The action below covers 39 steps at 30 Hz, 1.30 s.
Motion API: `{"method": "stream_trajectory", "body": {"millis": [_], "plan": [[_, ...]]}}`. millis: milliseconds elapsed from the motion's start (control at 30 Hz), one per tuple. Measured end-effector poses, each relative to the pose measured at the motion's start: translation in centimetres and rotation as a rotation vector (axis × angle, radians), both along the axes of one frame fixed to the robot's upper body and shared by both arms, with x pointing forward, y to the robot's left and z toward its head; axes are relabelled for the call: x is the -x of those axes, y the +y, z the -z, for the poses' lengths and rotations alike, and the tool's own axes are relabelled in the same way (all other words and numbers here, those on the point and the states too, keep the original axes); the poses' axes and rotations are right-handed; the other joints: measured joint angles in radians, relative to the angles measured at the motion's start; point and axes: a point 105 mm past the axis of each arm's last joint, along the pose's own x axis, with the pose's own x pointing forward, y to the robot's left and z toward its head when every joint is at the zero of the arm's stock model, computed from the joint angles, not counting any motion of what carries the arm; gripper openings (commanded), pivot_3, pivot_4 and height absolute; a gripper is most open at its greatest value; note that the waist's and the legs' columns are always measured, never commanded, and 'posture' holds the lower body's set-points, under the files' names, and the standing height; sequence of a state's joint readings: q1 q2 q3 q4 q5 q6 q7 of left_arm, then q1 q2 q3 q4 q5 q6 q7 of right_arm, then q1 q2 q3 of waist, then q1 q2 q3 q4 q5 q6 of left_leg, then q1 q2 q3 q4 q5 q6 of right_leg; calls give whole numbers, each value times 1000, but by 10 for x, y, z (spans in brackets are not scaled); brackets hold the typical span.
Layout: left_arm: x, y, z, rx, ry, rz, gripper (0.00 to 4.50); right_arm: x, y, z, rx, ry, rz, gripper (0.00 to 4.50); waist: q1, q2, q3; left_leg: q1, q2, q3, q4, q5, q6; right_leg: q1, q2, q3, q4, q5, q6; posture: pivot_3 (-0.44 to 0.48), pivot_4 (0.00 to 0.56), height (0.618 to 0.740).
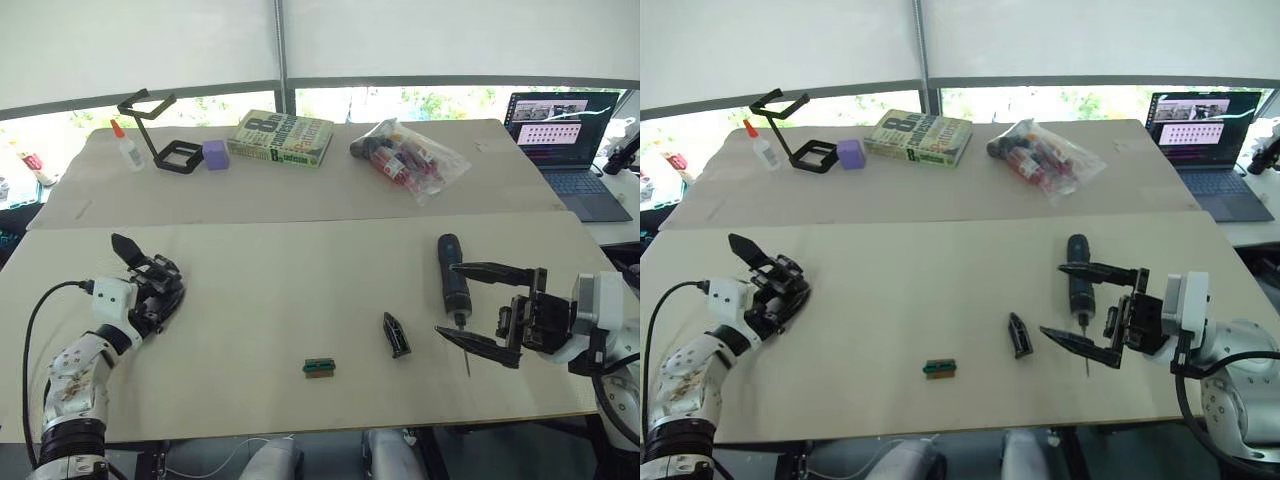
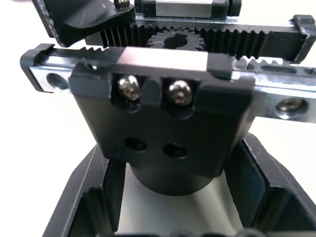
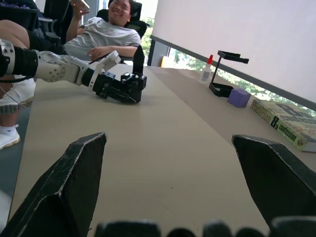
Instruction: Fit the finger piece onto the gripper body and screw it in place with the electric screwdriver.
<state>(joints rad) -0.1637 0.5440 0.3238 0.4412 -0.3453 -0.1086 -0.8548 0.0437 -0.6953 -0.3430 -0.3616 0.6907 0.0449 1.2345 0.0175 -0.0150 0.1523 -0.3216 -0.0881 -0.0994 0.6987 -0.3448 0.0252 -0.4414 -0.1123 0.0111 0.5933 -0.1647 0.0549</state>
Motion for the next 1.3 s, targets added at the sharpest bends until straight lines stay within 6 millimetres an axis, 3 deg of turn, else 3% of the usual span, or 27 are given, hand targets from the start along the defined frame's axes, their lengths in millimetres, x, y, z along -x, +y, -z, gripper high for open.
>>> {"method": "stream_trajectory", "body": {"millis": [100,300,467,700,1000,1067,1167,1300], "plan": [[-1,-37,-6,-22,-13,211,2320,3,-6,1,6,7,26,4500,0,-1,1,-1,0,0,0,0,0,-1,0,0,0,0,0,0,150,740],[-7,-134,-31,-108,-99,654,2320,24,-9,13,33,90,38,4500,2,-2,1,-2,0,0,1,-1,1,0,0,0,-1,0,0,0,150,740],[-7,-179,-25,-162,-80,855,2320,39,-10,20,41,151,68,4500,-14,-2,1,0,1,1,1,-1,1,0,2,1,0,0,0,0,150,740],[-13,-192,1,-253,9,941,2320,62,-10,32,40,228,124,4500,-7,-2,2,0,1,2,4,-2,4,1,2,2,1,0,1,0,150,740],[-19,-199,2,-275,-7,949,2320,72,-13,38,29,273,187,4500,-5,-2,2,0,0,2,5,-2,4,2,2,2,0,0,2,0,150,740],[-19,-198,2,-268,0,946,3366,72,-12,37,19,270,199,4500,-6,-2,2,0,0,2,5,-2,4,2,1,2,0,0,2,0,150,740],[-21,-195,1,-253,6,931,4440,67,-5,26,-33,249,218,4500,-6,-2,2,0,1,2,5,-2,4,2,2,2,1,0,2,0,150,740],[-18,-175,1,-227,17,878,4440,62,9,25,31,291,174,4500,-12,-2,2,1,1,2,5,-2,4,2,3,2,1,0,2,0,150,740]]}}
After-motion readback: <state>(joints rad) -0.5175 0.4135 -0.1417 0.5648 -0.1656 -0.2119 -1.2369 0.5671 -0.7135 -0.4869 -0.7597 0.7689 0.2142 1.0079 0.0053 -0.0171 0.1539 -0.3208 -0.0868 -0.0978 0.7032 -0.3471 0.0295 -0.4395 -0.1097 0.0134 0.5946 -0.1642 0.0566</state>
